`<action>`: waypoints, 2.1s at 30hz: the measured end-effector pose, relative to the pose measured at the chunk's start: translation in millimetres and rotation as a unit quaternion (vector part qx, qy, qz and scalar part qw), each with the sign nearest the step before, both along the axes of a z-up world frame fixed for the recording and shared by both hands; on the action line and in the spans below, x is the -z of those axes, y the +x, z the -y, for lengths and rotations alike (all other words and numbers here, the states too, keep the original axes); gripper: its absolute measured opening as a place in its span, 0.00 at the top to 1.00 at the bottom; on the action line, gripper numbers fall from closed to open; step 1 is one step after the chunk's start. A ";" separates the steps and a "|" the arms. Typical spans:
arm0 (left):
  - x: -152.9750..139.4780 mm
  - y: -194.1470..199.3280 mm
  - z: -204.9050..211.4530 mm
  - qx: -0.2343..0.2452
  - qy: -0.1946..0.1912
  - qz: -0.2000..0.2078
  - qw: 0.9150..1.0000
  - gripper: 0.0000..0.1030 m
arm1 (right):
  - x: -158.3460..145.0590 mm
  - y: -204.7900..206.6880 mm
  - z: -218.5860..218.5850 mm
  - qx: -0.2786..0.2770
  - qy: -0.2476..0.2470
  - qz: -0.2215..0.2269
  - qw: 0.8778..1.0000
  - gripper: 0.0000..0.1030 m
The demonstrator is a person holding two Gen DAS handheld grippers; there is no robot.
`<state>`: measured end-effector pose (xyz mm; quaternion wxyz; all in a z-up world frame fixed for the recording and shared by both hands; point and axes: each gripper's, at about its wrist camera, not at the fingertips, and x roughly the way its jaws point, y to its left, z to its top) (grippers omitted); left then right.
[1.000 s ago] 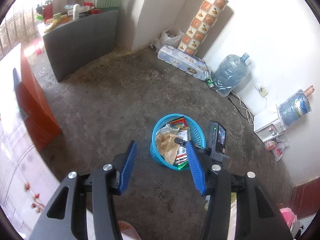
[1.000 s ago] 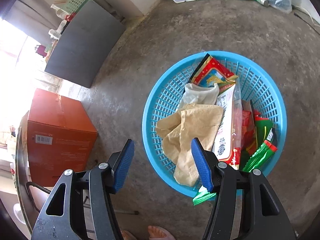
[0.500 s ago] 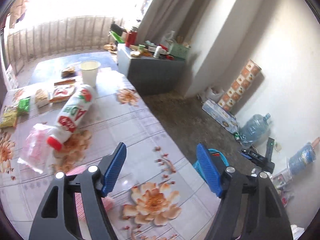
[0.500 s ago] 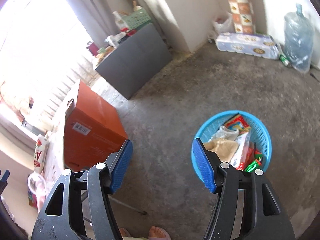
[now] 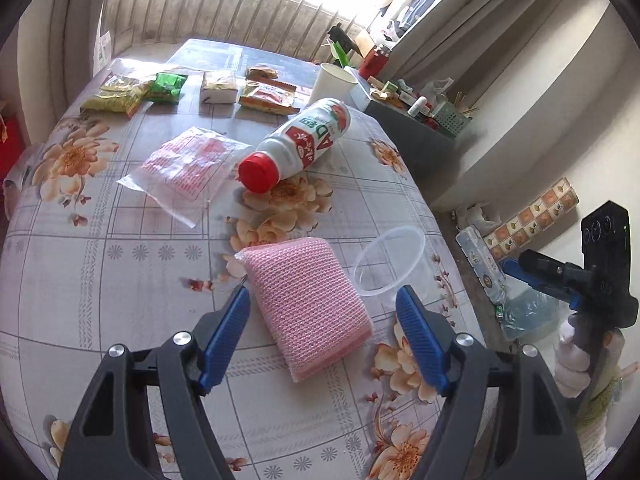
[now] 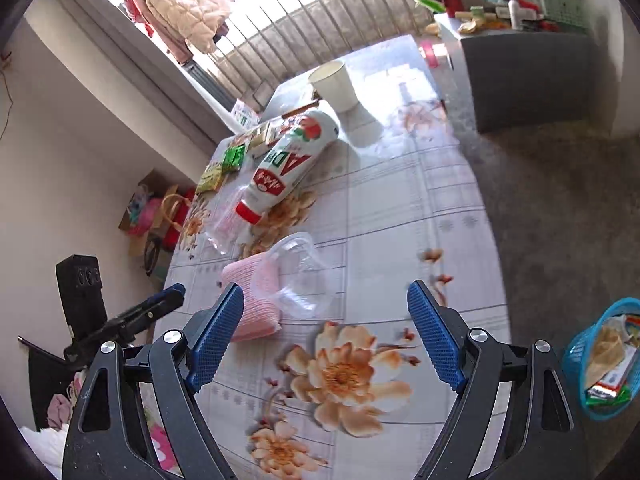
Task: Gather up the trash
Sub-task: 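Move both tools back over the table toward the remaining items, then grasp the clear plastic bowl with the right tool while the left tool grasps the pink sponge, then lift the pink sponge with the left tool while the right tool holds the bowl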
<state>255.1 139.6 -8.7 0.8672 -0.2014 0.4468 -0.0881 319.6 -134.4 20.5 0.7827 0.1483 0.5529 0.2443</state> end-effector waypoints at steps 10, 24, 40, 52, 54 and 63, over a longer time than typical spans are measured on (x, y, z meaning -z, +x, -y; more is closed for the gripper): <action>30.1 -1.4 -6.2 -0.011 -0.014 -0.007 1.000 0.29 | 46.9 43.4 -98.5 -0.010 -0.134 -0.066 0.989 0.35; 32.3 -0.9 0.6 -0.007 -0.006 -0.004 1.000 0.29 | 51.4 -0.5 -44.5 0.021 -0.131 -0.056 0.990 0.94; 42.8 51.6 68.2 -0.026 0.157 0.003 0.987 0.11 | 50.9 -79.3 54.1 0.132 -0.091 0.011 0.987 0.93; 56.7 48.1 73.7 0.013 0.259 0.001 0.966 0.19 | 54.3 -100.6 57.8 0.127 -0.076 0.024 0.989 0.94; 55.7 42.1 70.0 0.026 0.262 0.008 0.965 0.25 | 54.5 -102.5 56.1 0.122 -0.074 0.026 0.989 0.95; 46.4 -2.2 63.0 0.087 0.231 0.008 0.969 0.47 | 53.1 -117.5 52.8 0.114 -0.066 0.030 0.991 0.95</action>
